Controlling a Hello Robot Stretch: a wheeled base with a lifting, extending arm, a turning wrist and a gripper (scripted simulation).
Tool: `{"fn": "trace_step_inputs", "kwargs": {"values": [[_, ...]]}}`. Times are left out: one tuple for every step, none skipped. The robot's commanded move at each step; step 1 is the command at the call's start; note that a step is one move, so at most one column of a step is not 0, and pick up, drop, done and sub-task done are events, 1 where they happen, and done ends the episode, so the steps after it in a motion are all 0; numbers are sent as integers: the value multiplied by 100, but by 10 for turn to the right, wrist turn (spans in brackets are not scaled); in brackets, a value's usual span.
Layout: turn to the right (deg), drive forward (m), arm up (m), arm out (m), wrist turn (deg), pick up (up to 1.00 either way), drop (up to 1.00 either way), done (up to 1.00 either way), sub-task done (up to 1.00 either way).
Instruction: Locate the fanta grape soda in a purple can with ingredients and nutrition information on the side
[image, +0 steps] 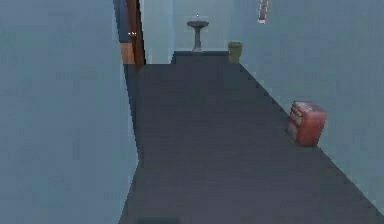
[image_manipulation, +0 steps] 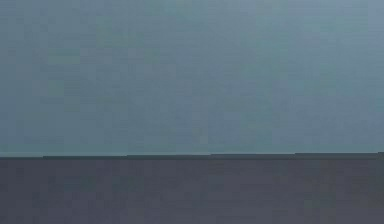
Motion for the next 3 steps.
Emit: {"fn": "trace_step_inputs", "kwargs": {"values": [[0,100,0,0,0,0,0,0,0],[0,100,0,0,0,0,0,0,0],[-330,0,0,0,0,0,0,0,0]]}}
